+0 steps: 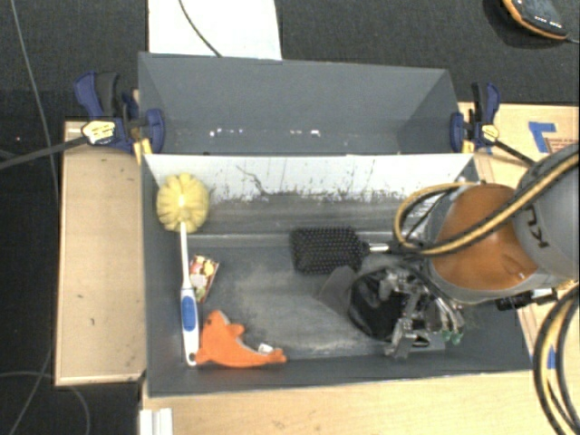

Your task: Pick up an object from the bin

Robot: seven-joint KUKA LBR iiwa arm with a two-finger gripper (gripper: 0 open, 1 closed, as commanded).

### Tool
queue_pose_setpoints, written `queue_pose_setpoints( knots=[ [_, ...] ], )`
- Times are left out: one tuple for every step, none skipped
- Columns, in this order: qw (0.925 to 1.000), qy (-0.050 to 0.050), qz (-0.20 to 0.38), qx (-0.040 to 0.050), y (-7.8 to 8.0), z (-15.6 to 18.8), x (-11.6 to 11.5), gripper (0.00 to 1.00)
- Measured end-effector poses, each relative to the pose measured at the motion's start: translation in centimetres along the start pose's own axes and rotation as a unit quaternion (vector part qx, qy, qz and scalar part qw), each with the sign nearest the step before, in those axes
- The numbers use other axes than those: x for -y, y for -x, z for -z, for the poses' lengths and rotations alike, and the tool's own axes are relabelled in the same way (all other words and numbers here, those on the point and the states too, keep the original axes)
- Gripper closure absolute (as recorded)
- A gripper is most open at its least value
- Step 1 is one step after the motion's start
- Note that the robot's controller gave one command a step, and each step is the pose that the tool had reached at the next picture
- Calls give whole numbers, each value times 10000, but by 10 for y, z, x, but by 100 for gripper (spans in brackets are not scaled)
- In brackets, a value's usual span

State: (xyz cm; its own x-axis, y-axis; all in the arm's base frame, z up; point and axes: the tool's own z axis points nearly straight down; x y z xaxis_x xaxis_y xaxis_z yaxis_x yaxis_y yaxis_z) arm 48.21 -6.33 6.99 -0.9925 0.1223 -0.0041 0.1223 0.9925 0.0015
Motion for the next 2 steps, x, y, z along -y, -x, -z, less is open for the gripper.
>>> queue_pose_setpoints(
  knots=[
    [9989,-3,469,-33,13,1,7,100],
    [9989,-3,470,-34,13,1,7,100]
  ],
)
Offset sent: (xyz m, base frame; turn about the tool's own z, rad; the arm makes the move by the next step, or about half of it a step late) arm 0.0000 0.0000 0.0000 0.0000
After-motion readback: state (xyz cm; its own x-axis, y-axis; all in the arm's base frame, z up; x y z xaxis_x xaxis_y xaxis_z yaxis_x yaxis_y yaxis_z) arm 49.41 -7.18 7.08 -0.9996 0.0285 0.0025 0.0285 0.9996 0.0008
